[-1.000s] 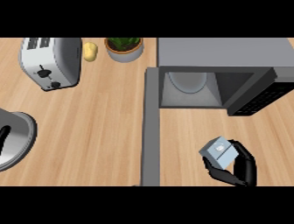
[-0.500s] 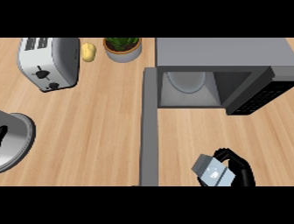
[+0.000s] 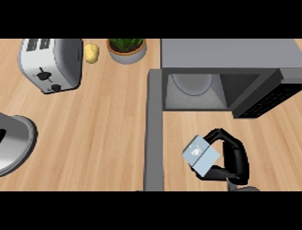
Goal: Pick up the milk, place it into the microwave and close the microwave
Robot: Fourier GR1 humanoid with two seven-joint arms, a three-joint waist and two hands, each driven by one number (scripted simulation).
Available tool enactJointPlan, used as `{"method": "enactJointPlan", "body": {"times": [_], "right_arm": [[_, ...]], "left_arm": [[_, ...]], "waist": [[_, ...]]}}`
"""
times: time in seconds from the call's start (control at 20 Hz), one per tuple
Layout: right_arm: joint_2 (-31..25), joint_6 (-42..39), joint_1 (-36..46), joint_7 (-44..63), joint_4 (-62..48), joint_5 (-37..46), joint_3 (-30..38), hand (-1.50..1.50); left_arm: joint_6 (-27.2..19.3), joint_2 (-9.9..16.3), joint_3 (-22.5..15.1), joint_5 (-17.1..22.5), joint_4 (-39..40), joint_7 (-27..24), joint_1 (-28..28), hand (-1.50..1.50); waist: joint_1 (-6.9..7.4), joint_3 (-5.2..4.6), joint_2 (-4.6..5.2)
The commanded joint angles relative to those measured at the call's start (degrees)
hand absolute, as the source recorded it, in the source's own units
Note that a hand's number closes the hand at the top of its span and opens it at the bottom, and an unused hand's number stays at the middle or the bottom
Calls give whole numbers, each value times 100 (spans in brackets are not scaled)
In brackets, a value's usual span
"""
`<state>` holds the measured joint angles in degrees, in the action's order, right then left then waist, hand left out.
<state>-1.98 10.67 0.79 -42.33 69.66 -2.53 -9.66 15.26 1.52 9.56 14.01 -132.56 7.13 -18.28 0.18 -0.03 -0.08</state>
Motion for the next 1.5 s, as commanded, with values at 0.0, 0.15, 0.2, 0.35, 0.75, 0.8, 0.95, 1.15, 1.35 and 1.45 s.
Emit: {"method": "enactJointPlan", "body": {"times": [0.0, 0.15, 0.2, 0.35, 0.75, 0.8, 0.95, 1.15, 1.35, 1.45], "right_arm": [[163, 492, 672, 510, -151, 416, -55, 150], [192, 1297, 1291, 1194, -391, 547, -295, 150], [194, 1146, 1648, 1319, -711, 504, -13, 150], [26, 1337, 2103, 1660, -1159, 749, 259, 150], [-388, 1520, 4118, 1581, -3502, 885, 1087, 150], [-523, 1301, 4071, 1321, -3766, 743, 1258, 150], [-727, 1604, 4579, 1202, -4480, 883, 1446, 150], [-961, 2072, 4929, 1191, -5026, 895, 1719, 150], [-1032, 3192, 5354, 1164, -5294, 1177, 1734, 150], [-1011, 3503, 5315, 863, -5434, 1318, 1678, 150]], "left_arm": [[358, 226, 545, 497, 455, -336, -5, -150], [201, 289, 503, 456, 236, 21, 167, -150], [161, 160, 393, 224, 345, -100, 171, -150], [133, 171, 385, 359, 1, 177, 43, -150], [387, 188, 452, 390, 452, -91, 137, -150], [381, -32, 236, 16, 431, -333, 51, -150], [361, 33, 253, 164, 451, -201, 181, -150], [554, 188, 424, 403, 528, -208, 87, -150], [437, 234, 423, 204, 740, -238, 440, -150], [435, 224, 308, 48, 499, -123, 282, -150]], "waist": [[32, -1, 6], [52, 2, 9], [48, 3, 13], [59, 4, 13], [160, 7, 55], [149, 8, 57], [223, 12, 90], [304, 13, 115], [418, 17, 189], [464, 22, 189]]}}
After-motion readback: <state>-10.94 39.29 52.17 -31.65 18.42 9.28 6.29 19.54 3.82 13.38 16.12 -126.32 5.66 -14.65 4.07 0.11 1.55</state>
